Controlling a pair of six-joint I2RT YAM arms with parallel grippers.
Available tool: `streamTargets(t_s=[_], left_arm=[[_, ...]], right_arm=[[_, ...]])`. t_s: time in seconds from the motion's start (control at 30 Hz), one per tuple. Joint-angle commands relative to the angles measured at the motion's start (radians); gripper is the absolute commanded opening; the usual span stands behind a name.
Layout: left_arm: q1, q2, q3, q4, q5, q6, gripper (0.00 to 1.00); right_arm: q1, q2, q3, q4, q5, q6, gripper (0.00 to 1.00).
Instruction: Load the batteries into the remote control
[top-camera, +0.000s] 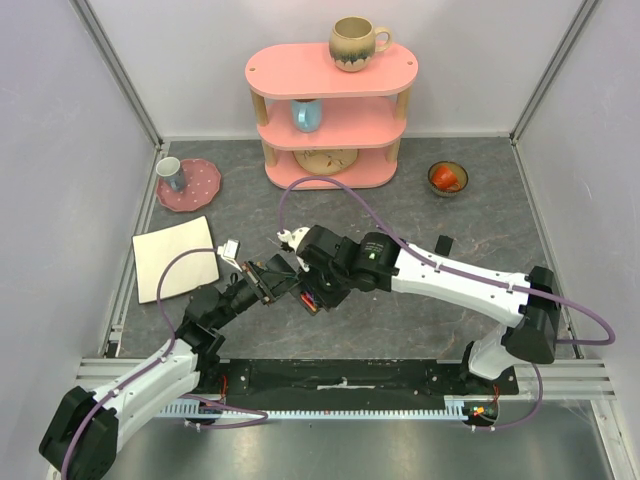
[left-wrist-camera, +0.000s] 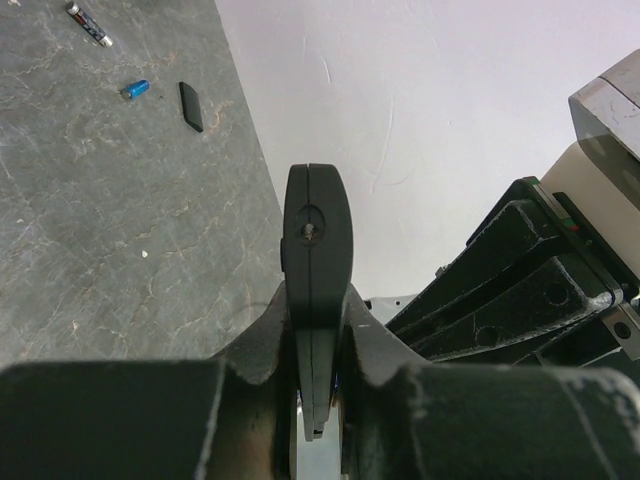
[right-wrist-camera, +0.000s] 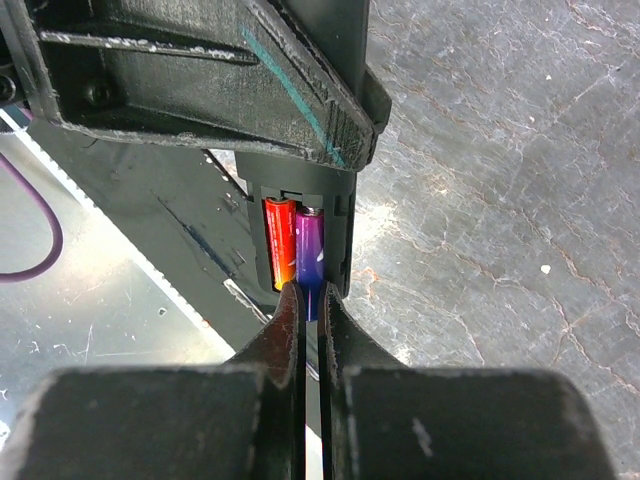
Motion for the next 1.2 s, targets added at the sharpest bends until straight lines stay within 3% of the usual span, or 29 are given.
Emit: streamTargets(t_s=[0.0,0.27,0.53,1.17], left_arm=[[-0.010,-0.025,-0.150,0.123,0.051,-0.146,0.02],[-0.013,-0.036,-0.127,0.123,0.048,-0.175,0.02],[-0.015,-0.045,-0.101,0.093,0.011,-0.202,0.02],[-0.015,-0.033,-0.076,0.046,-0.010,-0.190,0.02]], right_arm=[[-0.030,0.035,0.045,0.006,0.020,-0.036,0.00],[-0.050,0.079,0.099,0.003,0.004,-0.053,0.00],[-0.052,0.073,0.087,-0.002,-0.014,-0.051,0.15],[-0.052,0.063,0.092,-0.038,0.018,-0.048,0.33]])
